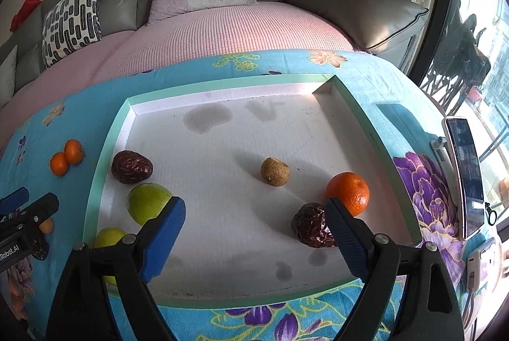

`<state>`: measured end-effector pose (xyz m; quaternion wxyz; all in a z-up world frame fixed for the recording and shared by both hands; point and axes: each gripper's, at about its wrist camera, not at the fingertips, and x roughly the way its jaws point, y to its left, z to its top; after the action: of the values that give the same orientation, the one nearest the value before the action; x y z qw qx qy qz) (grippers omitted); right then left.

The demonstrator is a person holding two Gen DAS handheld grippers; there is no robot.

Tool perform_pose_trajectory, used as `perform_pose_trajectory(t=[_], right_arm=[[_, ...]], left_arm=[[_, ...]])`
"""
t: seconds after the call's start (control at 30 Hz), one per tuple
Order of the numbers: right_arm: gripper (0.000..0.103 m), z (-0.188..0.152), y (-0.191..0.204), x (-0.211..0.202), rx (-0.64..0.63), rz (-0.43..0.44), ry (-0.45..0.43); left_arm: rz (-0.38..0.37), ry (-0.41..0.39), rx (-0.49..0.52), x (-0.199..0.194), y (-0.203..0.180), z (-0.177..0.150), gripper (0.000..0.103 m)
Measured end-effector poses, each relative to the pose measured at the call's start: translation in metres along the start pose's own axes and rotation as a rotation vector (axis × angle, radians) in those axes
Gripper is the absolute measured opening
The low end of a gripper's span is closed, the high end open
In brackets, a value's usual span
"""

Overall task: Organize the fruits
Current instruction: 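Move both grippers back from the tray toward the remaining fruit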

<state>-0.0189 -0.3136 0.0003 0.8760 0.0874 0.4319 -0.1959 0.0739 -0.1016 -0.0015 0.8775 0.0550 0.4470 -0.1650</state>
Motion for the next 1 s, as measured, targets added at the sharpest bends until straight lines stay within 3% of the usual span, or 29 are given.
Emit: perform_pose_trajectory(t=[0.07,0.17,0.4,0.73,1.0], right_arm=[[0.092,-0.001,0.001,0.0,0.002,0.005,-0.009],[0.097,-0.001,0.001,-0.003,0.008,0.004,-0.036],[0.097,-0.001,0.004,-0.01,0.009,0.005,-0.092],[0.097,-0.003,0.007,-0.008,-0.006,0.025,-0.079],[0.097,-0.006,0.024,-0.009,-0.046,0.064,-0.072]], left_arm=[[0.019,-0.007,0.0,-0.001,0.002,0.0,0.103],[0.031,-0.026,0.003,-0.004,0.004,-0.001,0.103],[0.038,-0.037,0.016,-0.008,0.006,-0.005,0.103],[0.045,-0.043,-0.01,-0.01,0.016,-0.011,0.103],[-0.003,-0.087,-0.073,-0.018,0.033,-0.014,0.103]])
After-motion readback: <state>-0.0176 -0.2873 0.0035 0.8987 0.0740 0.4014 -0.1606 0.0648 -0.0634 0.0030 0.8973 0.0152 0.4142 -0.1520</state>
